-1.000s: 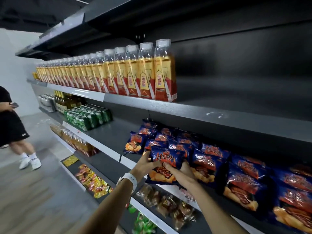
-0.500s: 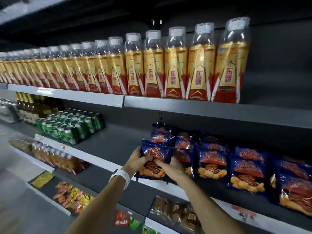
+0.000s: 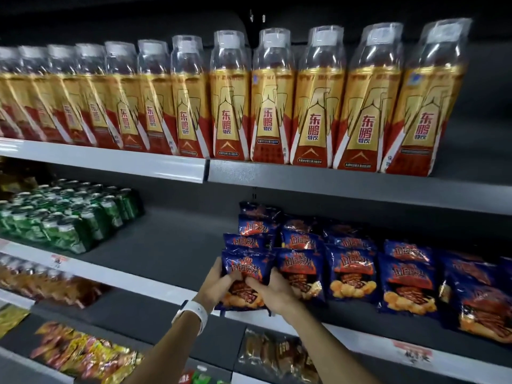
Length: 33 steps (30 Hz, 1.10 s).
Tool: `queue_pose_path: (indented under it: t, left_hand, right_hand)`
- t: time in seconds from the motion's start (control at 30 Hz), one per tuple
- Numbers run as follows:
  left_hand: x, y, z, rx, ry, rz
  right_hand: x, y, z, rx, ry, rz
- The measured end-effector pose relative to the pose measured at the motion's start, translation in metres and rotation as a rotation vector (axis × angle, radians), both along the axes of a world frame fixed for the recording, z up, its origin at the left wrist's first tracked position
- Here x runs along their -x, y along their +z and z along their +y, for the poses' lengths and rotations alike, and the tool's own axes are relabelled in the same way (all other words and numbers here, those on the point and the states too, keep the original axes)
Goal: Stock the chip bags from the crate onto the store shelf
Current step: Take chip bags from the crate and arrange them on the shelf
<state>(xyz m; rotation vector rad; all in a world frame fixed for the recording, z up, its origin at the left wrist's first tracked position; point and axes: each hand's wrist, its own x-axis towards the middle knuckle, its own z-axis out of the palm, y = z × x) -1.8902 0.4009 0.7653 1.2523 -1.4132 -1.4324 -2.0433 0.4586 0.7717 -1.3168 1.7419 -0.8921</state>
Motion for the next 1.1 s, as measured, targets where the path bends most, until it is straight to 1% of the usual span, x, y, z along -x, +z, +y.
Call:
queue_pose_path:
  t: [0.23,0.37,0.47,0.63,0.7,0.8,0.87,0.9,1.0,1.1]
  left_hand:
    - [-0.001,-0.002,-0.011,-0.011,-0.025,0.022]
    - [-0.008,-0.010,-0.013,-0.034,-0.027,-0.022]
    - [-0.011,-0.012,-0.009,-0.009,-0.028,-0.055]
    - [-0.013,-0.009,0.004,0.050,-0.004,-0.070]
    - [-0.012,-0.005,0.008,0.086,0.010,-0.109]
    - [-0.011,0.003,0.009,0.153,0.058,-0.222]
    - [-0.012,0.003,0.009,0.177,0.054,-0.320]
    - [-0.012,0.001,0.009,0.179,0.057,-0.339]
    - [-0.007,0.002,0.016,0.194,0.088,-0.312]
    - [0.004,0.013,0.029,0.226,0.109,-0.248]
  right_hand:
    - [-0.004,-0.004,-0.010,0.015,-0.018,-0.065]
    - [-0.009,-0.011,-0.010,0.004,-0.036,-0.083]
    - [-0.009,-0.013,-0.006,0.019,-0.025,-0.122]
    - [-0.008,-0.013,0.002,0.080,-0.052,-0.112]
    - [-0.008,-0.011,0.004,0.091,-0.086,-0.102]
    - [-0.008,-0.009,0.005,0.145,-0.160,-0.025]
    - [-0.009,-0.005,0.008,0.156,-0.176,0.010]
    - [-0.009,-0.003,0.009,0.158,-0.175,0.014]
    - [-0.006,0.000,0.014,0.184,-0.171,0.004]
    - [0.002,0.005,0.020,0.199,-0.176,-0.014]
